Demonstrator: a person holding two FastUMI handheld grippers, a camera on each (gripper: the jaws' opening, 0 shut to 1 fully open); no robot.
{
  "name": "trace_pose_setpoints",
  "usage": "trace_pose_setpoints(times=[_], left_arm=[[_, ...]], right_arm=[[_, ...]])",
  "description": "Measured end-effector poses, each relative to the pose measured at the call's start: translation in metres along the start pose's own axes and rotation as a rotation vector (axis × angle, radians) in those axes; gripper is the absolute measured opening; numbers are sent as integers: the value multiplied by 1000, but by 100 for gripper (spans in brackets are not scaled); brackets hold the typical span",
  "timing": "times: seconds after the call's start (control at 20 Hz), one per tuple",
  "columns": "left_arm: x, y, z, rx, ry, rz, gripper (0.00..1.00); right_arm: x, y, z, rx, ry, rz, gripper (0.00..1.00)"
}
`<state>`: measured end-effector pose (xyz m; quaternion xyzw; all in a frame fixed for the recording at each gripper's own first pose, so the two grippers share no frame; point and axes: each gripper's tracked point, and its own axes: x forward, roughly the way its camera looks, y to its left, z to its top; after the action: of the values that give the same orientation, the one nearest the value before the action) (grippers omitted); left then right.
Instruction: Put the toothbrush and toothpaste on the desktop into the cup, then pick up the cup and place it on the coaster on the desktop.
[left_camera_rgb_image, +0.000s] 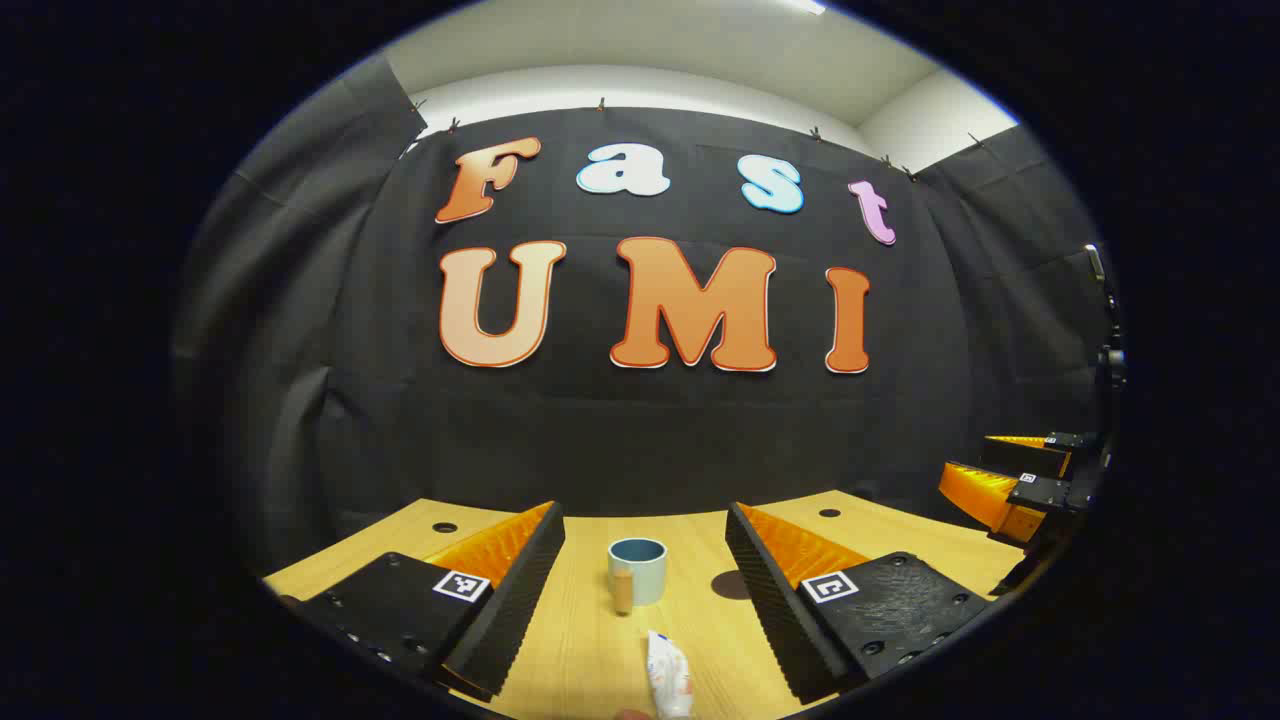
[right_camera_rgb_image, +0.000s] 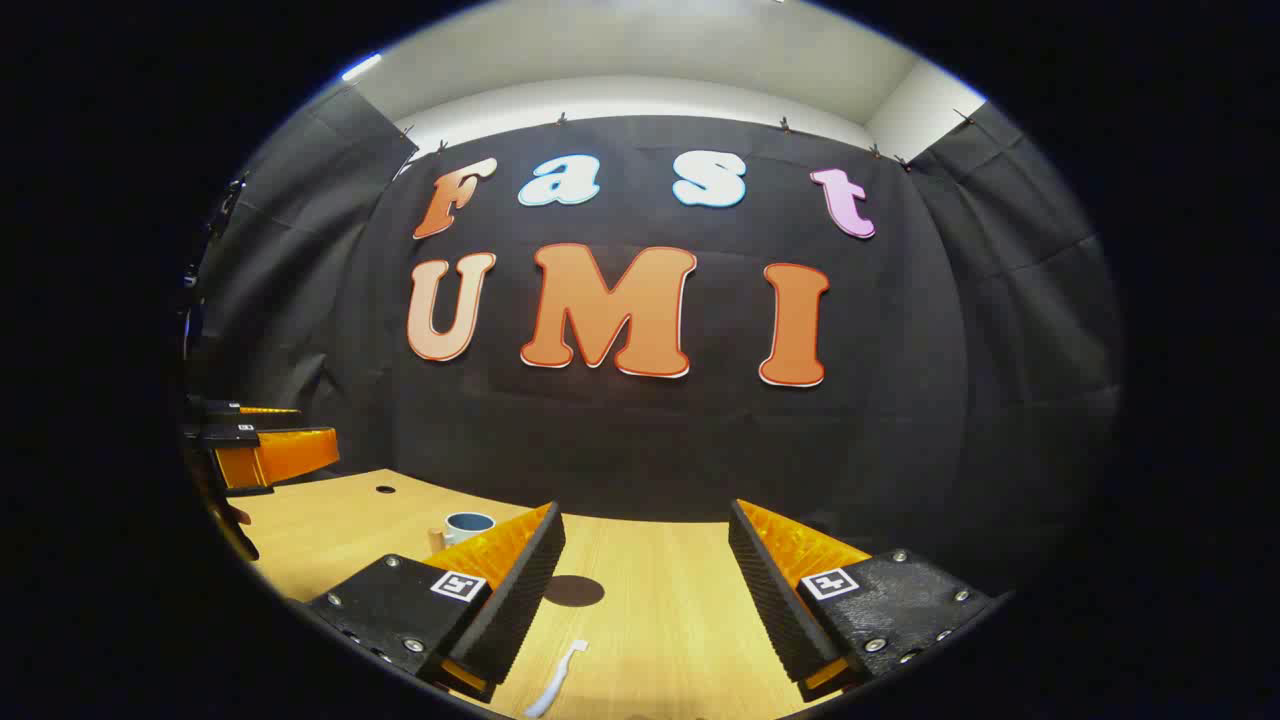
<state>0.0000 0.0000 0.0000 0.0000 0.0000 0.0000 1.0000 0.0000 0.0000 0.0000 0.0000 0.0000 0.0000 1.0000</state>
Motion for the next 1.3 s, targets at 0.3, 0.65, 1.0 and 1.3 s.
trace_pose_setpoints(times=[0.3, 0.65, 1.0, 1.3], left_arm=[[9, 12, -4, -4, 4, 5, 100], [14, 6, -13, -40, 27, -13, 97], [18, 3, -24, -34, 90, -52, 97], [26, -16, -78, -30, 273, -88, 97]], right_arm=[[9, 15, -11, 3, 38, 9, 99], [16, 24, -18, -1, 70, 33, 99], [16, 25, -30, 20, 117, 42, 99], [15, 26, -67, 70, 237, 37, 99]])
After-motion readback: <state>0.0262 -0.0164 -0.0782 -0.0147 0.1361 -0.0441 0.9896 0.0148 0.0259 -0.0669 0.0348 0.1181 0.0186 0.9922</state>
